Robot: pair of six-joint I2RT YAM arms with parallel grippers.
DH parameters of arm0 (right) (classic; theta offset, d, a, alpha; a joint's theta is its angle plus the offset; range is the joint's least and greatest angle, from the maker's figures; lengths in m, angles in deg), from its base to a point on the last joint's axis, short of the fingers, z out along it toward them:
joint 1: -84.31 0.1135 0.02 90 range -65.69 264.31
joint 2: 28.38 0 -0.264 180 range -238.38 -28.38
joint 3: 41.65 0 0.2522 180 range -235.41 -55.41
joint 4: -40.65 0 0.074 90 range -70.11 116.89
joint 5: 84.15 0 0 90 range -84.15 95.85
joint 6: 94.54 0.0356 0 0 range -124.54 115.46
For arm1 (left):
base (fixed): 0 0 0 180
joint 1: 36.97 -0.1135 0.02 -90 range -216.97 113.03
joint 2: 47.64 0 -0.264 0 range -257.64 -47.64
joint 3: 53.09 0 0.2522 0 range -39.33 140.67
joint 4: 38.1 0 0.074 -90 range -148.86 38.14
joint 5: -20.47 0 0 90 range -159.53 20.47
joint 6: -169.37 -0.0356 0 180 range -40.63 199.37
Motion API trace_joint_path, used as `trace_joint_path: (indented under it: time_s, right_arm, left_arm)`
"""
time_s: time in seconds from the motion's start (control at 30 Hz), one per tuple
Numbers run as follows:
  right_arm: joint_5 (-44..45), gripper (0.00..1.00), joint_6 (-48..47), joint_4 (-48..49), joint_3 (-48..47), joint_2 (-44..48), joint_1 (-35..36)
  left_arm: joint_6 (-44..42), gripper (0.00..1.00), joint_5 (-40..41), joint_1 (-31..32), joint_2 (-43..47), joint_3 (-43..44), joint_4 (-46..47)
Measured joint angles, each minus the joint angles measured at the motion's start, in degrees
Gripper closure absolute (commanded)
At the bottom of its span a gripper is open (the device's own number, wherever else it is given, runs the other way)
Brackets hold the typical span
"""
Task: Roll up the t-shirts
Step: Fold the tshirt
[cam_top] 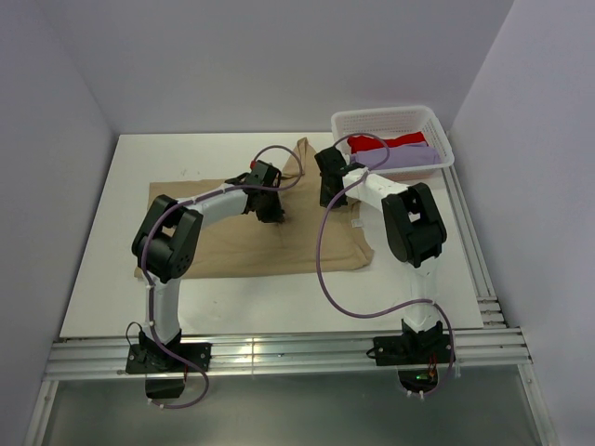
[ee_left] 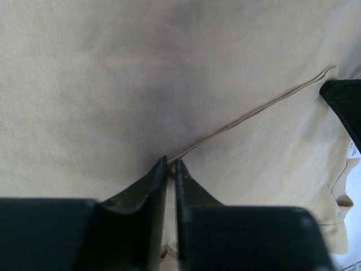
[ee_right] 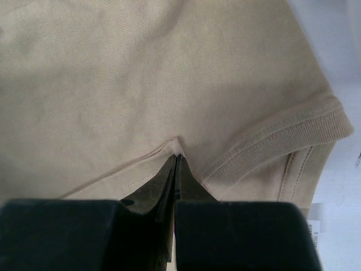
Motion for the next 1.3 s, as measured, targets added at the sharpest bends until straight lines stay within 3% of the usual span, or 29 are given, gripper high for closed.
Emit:
trace_joint_path:
  time_s: [0.07, 0.7, 1.3]
  right_arm:
    - [0.0, 1.0, 0.0, 0.0, 0.0, 0.0, 0.0]
    - [0.0, 1.0, 1.2, 1.6, 0.5, 3.2, -0.2]
    - [0.0, 1.0, 1.3, 1.6, 0.3, 3.8, -1.2]
  left_arm:
    - [0.1, 0.99, -0.2, 0.0, 0.0, 0.0, 0.0]
    - [-0.3, 1.0, 0.5, 0.1, 0.0, 0.7, -1.8]
    - [-1.0, 1.0, 1.6, 0.1, 0.2, 7.5, -5.7]
